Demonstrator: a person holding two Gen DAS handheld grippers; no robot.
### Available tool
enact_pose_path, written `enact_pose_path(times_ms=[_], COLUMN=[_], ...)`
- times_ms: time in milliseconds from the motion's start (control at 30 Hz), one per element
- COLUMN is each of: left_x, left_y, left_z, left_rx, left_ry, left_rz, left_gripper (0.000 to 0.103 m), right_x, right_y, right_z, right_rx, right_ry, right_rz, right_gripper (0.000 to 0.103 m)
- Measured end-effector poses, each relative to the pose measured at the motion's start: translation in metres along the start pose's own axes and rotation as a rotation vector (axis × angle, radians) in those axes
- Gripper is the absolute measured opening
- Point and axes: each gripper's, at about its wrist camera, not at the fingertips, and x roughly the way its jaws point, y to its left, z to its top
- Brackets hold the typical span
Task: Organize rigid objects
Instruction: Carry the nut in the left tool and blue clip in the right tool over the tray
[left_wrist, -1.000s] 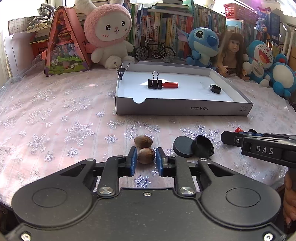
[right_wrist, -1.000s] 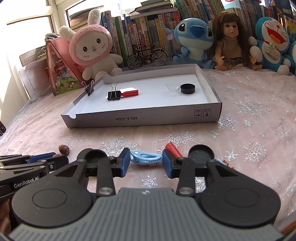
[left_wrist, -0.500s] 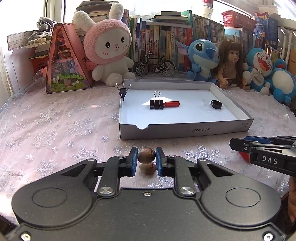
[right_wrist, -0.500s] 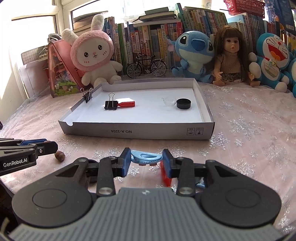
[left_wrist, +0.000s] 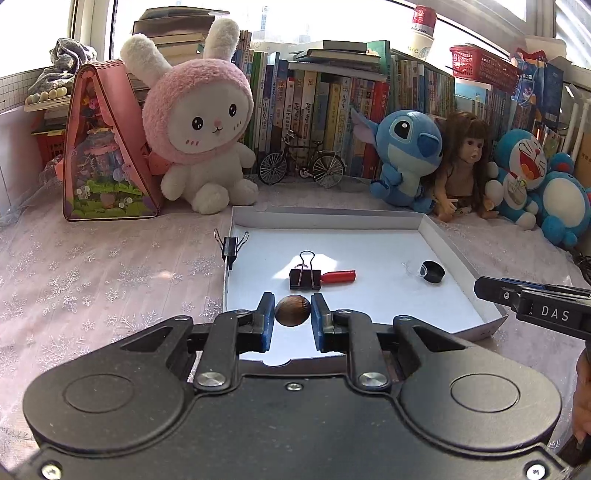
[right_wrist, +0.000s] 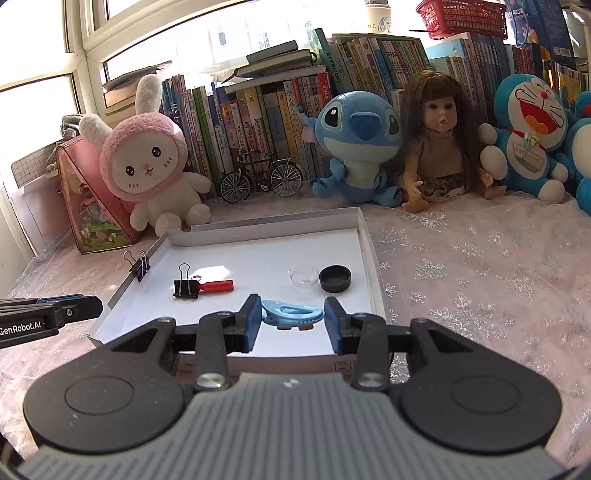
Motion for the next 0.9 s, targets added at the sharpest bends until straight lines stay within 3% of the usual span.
enact_pose_path(times_ms=[467, 900], left_x=[0.090, 0.123], left_y=[0.011, 0.013], left_z=[0.051, 0.052], left_rx=[-0.060, -0.084], left_ry=[0.164, 0.213], left_rz=[0.004, 0.038], left_gripper=[0.020, 0.020], right_x=[0.065, 0.111], right_y=[-0.016, 0.010], right_z=[0.058, 0.060], right_rx=[0.137, 0.148], right_ry=[0.205, 0.294], right_rz=[0.049, 0.042], right_gripper=[0.042, 0.042])
